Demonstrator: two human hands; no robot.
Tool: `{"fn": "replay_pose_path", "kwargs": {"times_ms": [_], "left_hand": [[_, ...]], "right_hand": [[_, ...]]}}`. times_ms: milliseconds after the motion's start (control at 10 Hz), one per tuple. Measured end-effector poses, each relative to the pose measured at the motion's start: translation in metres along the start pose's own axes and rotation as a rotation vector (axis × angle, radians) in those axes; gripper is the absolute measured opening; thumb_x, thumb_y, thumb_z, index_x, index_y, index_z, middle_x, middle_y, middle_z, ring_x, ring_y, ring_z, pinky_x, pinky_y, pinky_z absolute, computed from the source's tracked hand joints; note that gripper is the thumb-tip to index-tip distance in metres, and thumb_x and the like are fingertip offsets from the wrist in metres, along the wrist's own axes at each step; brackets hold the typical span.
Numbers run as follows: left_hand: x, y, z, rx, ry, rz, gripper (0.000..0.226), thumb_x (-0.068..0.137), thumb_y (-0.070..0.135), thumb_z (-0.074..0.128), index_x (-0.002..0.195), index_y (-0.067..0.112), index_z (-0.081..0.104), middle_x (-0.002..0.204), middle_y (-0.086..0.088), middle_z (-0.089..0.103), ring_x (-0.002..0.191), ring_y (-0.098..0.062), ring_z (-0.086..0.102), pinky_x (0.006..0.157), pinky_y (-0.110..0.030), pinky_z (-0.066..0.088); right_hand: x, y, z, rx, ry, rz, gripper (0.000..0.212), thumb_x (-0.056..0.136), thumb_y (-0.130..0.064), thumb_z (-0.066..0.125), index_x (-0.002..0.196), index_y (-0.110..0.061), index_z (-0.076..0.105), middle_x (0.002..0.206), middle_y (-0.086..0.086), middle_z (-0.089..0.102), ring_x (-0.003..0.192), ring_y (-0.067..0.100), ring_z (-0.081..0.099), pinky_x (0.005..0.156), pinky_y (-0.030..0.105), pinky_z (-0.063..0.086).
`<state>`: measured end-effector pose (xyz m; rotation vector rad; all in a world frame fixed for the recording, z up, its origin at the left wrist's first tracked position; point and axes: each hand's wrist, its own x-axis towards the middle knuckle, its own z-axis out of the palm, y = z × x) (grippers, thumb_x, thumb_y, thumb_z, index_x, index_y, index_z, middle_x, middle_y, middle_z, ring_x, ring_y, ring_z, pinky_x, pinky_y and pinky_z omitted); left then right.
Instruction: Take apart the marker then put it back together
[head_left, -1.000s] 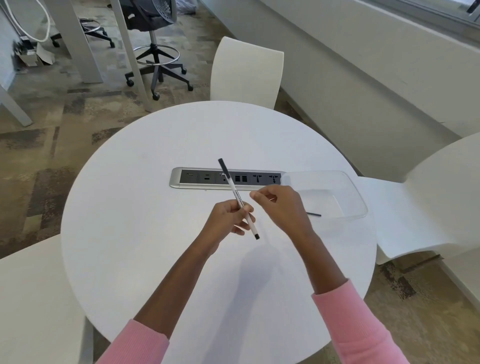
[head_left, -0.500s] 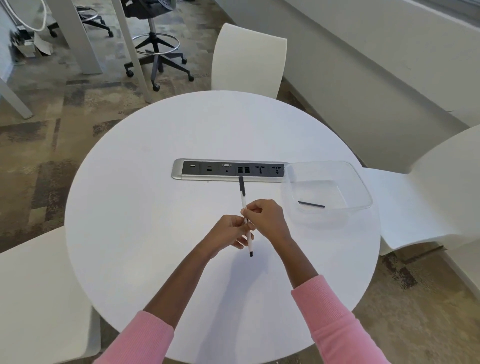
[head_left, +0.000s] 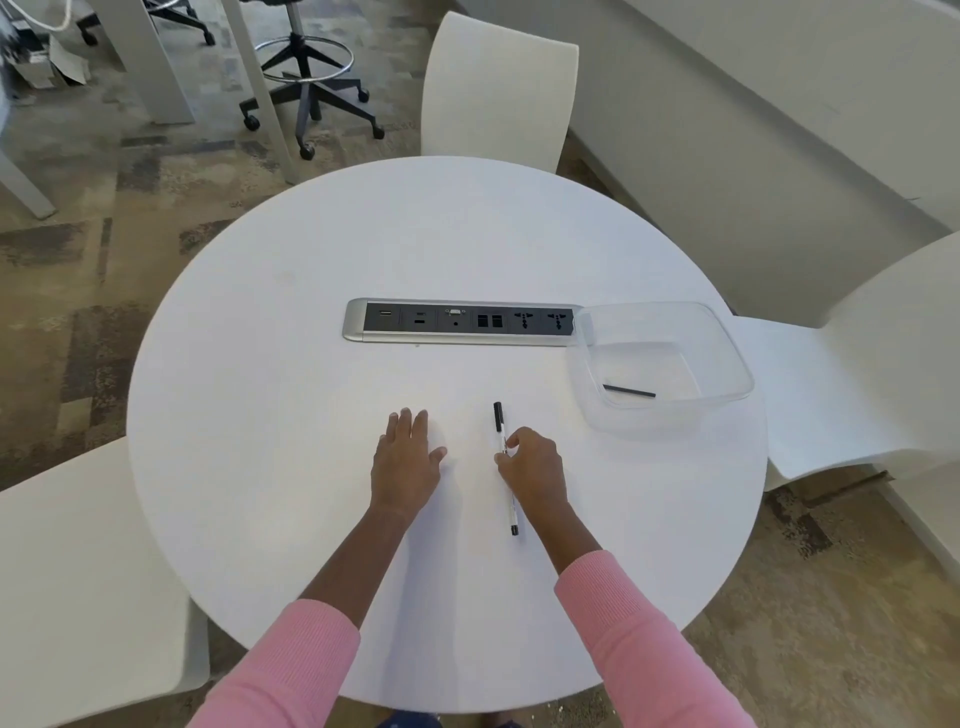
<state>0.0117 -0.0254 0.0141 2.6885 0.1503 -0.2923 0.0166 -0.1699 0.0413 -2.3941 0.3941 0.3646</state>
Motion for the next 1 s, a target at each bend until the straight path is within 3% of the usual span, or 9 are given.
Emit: {"fn": "replay_pose_path", "kwargs": {"times_ms": [300, 800, 1000], "left_hand": [[0.003, -0.01, 0.019, 0.206, 0.019, 0.038, 0.061, 0.098, 0.04, 0.024, 0.146, 0.012, -0.001, 0.158, -0.01, -0.001, 0.145, -0.027, -0.001, 0.117, -0.041, 0.006], [-0.004, -0.022, 0.038, 0.238, -0.014, 0.037, 0.061, 0.097, 0.044, 0.02, 0.146, 0.016, -0.003, 0.158, -0.007, -0.006, 0.145, -0.025, -0.004, 0.117, -0.043, 0.002], [-0.005, -0.02, 0.038, 0.21, 0.018, 0.046, 0.06, 0.098, 0.042, 0.022, 0.146, 0.015, -0.002, 0.158, -0.008, -0.004, 0.145, -0.025, -0.003, 0.116, -0.044, 0.003]], "right_hand": [[0.005, 0.003, 0.012, -0.114, -0.008, -0.044, 0.019, 0.086, -0.008, 0.05, 0.104, 0.0, 0.049, 0.106, 0.021, 0.061, 0.097, 0.036, 0.058, 0.08, 0.038, 0.045], [0.009, 0.005, 0.015, -0.09, 0.021, -0.053, 0.02, 0.088, -0.013, 0.05, 0.106, -0.003, 0.049, 0.106, 0.021, 0.058, 0.096, 0.035, 0.056, 0.078, 0.036, 0.044], [0.011, 0.016, 0.01, -0.16, 0.133, -0.132, 0.022, 0.09, -0.014, 0.046, 0.109, -0.005, 0.051, 0.109, 0.018, 0.054, 0.105, 0.032, 0.048, 0.074, 0.038, 0.045]]}}
